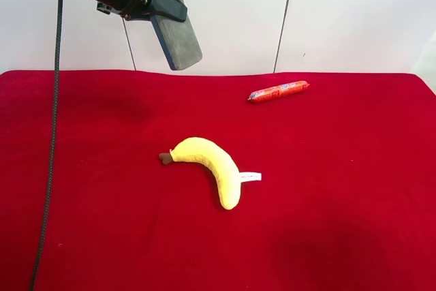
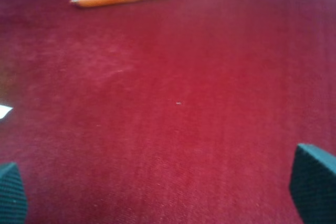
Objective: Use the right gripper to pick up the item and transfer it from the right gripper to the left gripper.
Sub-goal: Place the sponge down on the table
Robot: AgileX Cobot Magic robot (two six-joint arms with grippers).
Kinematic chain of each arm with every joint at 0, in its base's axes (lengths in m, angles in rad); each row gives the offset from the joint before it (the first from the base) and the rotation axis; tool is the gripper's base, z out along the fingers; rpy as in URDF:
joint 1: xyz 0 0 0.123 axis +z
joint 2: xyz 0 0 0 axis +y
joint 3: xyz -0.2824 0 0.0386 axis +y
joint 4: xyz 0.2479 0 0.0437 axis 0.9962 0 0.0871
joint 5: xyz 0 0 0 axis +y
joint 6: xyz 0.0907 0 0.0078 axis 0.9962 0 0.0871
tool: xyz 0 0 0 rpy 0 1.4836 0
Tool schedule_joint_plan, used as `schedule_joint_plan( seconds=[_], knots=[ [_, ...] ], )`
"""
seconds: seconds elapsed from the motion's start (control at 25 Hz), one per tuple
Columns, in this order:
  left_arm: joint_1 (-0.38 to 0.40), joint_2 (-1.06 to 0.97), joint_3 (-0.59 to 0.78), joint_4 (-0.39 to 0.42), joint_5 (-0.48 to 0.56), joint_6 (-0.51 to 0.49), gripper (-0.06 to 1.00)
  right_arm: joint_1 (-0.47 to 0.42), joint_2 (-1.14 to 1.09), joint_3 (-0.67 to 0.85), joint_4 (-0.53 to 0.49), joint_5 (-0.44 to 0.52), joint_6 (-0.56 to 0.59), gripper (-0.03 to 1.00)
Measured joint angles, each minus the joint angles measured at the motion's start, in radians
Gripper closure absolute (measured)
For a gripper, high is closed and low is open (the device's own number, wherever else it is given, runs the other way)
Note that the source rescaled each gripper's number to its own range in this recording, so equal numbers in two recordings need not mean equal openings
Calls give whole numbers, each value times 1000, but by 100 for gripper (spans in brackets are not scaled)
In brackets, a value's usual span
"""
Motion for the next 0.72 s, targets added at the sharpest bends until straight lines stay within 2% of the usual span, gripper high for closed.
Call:
schedule_joint_plan(
  seconds=[0.28,0.72],
  knots=[
    [0,0,0,0,-3,0,92,-178,0,0,34,0,-34,-3],
    [0,0,0,0,-3,-1,92,-191,0,0,47,0,-41,-3]
  ],
)
